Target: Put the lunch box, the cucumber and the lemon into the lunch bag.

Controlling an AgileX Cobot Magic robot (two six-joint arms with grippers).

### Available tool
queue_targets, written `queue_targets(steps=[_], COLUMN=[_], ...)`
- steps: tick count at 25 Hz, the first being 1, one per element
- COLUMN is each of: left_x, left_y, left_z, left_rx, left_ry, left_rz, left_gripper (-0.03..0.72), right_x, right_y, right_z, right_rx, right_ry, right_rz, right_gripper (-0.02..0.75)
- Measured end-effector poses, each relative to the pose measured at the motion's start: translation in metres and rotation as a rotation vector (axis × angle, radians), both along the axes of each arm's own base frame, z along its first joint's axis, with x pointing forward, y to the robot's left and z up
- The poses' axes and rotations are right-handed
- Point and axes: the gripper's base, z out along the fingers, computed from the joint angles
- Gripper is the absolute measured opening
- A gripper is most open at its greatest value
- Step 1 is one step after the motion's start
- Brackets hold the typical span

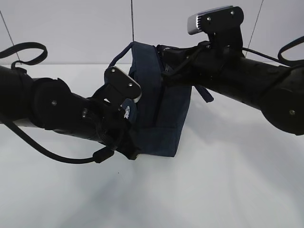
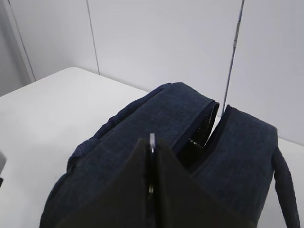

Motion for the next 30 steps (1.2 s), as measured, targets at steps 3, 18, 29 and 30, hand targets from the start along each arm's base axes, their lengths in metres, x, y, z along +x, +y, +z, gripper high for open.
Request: queue_targets(steps=[3, 18, 29, 30], left_x=[0.0, 0.001, 0.001, 0.001], left_y=[0.0, 0.0, 0.0, 0.0], left_z=[0.0, 0.001, 0.001, 0.001], left_rx=[-0.001, -0.008, -0.009, -0.009], left_ry=[0.001, -0.01, -0.014, -0.014], left_rz=[0.001, 0.006, 0.007, 0.007], left_gripper=[-0.008, -0.008, -0.008, -0.008], right_x=[0.003, 0.042, 0.067, 0.069], right_y=[-0.001, 0.015, 0.026, 0.026], right_z=[0.0, 0.016, 0.011, 0.011], right_rx=[0.026, 0.06, 0.06, 0.064], right_ry=[0.019, 0.06, 0.166, 0.176], right_rz=[-0.031, -0.085, -0.118, -0.123], right_gripper=[0.006, 0.007, 0.007, 0.006])
